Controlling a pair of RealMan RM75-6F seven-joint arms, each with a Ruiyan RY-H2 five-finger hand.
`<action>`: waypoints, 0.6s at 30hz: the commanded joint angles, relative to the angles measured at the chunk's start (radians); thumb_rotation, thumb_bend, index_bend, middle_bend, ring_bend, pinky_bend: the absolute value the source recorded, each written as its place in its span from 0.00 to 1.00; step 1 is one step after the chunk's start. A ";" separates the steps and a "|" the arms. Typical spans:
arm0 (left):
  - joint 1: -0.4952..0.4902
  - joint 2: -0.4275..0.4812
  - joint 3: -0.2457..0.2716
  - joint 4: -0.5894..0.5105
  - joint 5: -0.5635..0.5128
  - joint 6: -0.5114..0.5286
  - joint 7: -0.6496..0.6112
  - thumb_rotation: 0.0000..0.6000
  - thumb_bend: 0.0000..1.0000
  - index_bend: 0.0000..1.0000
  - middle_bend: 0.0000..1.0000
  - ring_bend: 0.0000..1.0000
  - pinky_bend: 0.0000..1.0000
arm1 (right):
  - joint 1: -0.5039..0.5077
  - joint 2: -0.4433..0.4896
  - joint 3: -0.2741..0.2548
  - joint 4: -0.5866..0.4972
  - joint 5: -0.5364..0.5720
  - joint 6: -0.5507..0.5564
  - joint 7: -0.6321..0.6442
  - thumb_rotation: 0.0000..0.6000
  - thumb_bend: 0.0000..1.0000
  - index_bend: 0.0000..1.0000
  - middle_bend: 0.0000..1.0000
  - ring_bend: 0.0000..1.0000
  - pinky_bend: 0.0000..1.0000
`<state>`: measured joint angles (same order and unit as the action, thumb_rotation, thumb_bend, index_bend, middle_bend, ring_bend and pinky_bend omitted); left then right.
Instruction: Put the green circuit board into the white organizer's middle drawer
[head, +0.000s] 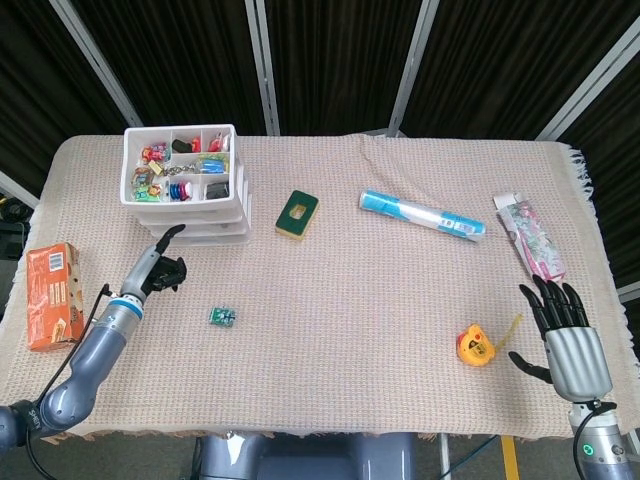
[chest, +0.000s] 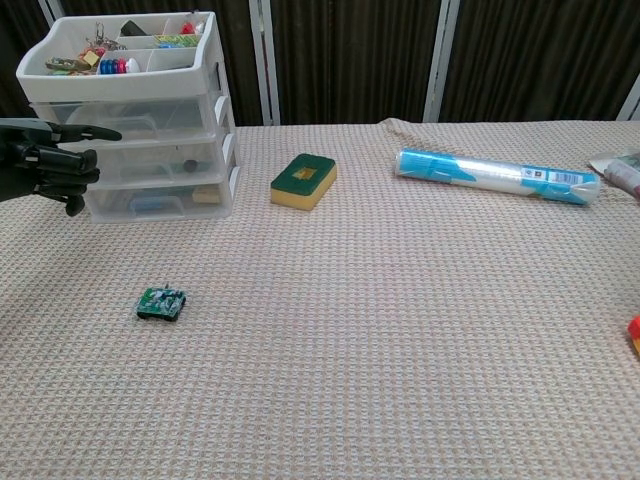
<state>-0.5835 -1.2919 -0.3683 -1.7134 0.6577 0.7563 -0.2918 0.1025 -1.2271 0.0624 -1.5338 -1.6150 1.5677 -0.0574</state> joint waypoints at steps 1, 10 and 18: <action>-0.016 -0.018 0.003 0.011 -0.012 0.008 0.011 1.00 0.76 0.00 0.95 0.90 0.67 | 0.000 0.001 -0.001 0.000 -0.001 0.001 0.002 1.00 0.00 0.09 0.00 0.00 0.00; -0.041 -0.068 -0.004 0.047 -0.034 0.051 0.022 1.00 0.75 0.00 0.95 0.90 0.67 | -0.001 0.000 -0.001 0.004 -0.004 0.003 0.001 1.00 0.00 0.09 0.00 0.00 0.00; -0.054 -0.089 -0.016 0.075 -0.051 0.025 0.000 1.00 0.75 0.01 0.95 0.90 0.67 | 0.000 0.000 -0.001 0.003 -0.004 0.002 -0.001 1.00 0.00 0.09 0.00 0.00 0.00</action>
<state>-0.6357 -1.3771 -0.3817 -1.6435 0.6055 0.7846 -0.2867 0.1023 -1.2271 0.0613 -1.5304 -1.6192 1.5702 -0.0580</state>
